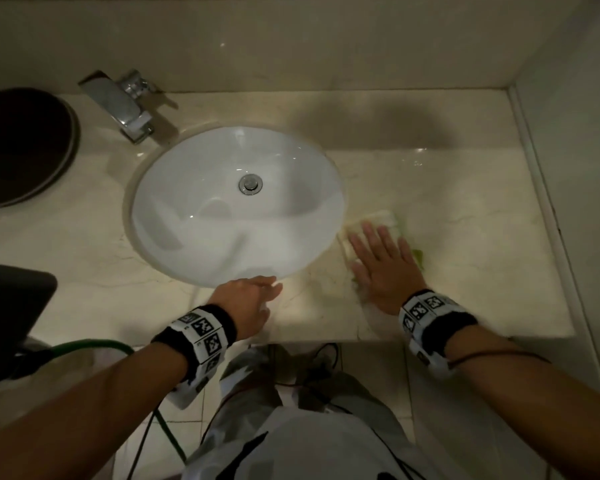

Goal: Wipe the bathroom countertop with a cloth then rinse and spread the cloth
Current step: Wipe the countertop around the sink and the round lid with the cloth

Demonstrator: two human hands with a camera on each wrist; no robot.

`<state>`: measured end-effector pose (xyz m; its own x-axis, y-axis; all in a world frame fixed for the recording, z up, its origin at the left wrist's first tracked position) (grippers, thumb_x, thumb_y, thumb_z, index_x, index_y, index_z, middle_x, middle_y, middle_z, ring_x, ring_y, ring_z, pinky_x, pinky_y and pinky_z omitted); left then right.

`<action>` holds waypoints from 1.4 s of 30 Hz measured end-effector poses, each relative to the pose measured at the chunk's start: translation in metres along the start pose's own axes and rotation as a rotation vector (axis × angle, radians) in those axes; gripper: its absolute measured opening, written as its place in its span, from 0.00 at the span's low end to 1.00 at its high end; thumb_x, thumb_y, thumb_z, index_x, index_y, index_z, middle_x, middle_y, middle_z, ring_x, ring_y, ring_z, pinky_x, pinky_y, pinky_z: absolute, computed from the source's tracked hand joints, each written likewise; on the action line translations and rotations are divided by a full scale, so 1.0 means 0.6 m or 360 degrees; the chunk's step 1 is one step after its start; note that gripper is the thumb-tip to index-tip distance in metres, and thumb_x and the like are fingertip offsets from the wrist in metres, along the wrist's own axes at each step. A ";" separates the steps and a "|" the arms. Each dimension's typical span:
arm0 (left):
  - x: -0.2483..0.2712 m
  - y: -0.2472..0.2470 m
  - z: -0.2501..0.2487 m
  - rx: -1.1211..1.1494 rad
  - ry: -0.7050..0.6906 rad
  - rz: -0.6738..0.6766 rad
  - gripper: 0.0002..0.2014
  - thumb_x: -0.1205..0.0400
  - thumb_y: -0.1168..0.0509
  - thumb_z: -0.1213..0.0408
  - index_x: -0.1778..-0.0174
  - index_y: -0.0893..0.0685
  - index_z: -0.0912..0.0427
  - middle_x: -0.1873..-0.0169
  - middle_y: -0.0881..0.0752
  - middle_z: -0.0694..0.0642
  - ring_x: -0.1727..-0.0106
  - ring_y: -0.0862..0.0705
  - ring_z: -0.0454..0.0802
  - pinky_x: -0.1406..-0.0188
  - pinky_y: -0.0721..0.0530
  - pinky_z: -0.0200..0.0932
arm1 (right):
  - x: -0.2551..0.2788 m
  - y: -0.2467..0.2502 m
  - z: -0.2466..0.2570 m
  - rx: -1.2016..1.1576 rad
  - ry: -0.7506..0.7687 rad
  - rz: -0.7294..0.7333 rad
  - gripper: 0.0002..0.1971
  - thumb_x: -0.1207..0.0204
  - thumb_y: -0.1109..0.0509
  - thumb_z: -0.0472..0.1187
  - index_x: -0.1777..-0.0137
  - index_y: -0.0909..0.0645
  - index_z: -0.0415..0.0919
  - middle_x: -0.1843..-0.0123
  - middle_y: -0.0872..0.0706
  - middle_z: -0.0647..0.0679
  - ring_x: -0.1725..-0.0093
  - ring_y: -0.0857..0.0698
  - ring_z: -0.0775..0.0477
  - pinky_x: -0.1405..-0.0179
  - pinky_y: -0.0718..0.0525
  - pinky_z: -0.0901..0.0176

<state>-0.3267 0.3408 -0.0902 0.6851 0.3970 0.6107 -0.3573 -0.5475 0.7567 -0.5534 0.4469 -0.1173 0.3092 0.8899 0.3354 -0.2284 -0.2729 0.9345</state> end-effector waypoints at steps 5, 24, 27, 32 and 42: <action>0.001 0.000 -0.005 -0.0004 0.0011 -0.0027 0.27 0.17 0.42 0.54 0.20 0.36 0.41 0.18 0.39 0.41 0.24 0.29 0.48 0.28 0.29 0.45 | -0.006 -0.004 0.033 -0.0175 -0.0195 -0.0033 0.35 0.22 0.69 0.58 0.14 0.57 0.53 0.12 0.60 0.47 0.14 0.59 0.40 0.18 0.59 0.34; -0.065 -0.007 -0.178 -0.0239 -0.0405 -0.0229 0.32 0.15 0.45 0.44 0.16 0.46 0.46 0.16 0.47 0.50 0.15 0.48 0.53 0.19 0.38 0.50 | 0.193 -0.069 -0.088 -0.0156 -0.0315 -0.0272 0.31 0.18 0.53 0.57 0.15 0.43 0.51 0.14 0.44 0.46 0.15 0.44 0.39 0.20 0.47 0.36; -0.076 -0.012 -0.190 -0.0295 -0.0359 -0.0126 0.33 0.15 0.48 0.40 0.16 0.51 0.43 0.15 0.53 0.48 0.15 0.54 0.53 0.21 0.36 0.53 | 0.218 -0.066 -0.172 -0.0212 -0.0572 -0.0215 0.33 0.19 0.60 0.59 0.14 0.51 0.53 0.12 0.51 0.47 0.14 0.50 0.40 0.19 0.51 0.36; -0.077 -0.022 -0.191 -0.0385 -0.0343 -0.0029 0.34 0.16 0.48 0.39 0.15 0.52 0.43 0.15 0.60 0.48 0.15 0.60 0.54 0.20 0.42 0.53 | 0.208 -0.069 -0.155 -0.0252 -0.0822 -0.0280 0.32 0.18 0.59 0.57 0.14 0.52 0.50 0.13 0.49 0.41 0.15 0.50 0.33 0.20 0.52 0.30; -0.084 -0.026 -0.188 -0.0440 -0.0355 0.0011 0.34 0.15 0.50 0.39 0.15 0.54 0.44 0.16 0.62 0.50 0.15 0.60 0.57 0.19 0.46 0.54 | 0.167 -0.074 -0.012 -0.0196 -0.0386 -0.0280 0.32 0.17 0.55 0.58 0.14 0.51 0.51 0.13 0.52 0.40 0.15 0.53 0.32 0.21 0.51 0.27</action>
<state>-0.4272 0.4123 -0.1069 0.7930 0.2065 0.5732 -0.4999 -0.3173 0.8058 -0.5187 0.5508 -0.1263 0.5616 0.8022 0.2027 -0.2576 -0.0632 0.9642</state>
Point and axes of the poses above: each hand's wrist, its own x-axis away from the middle knuckle, its own y-axis out of the back of the hand, z = x × y, the point moved 7 cm from there along -x, towards the middle knuckle
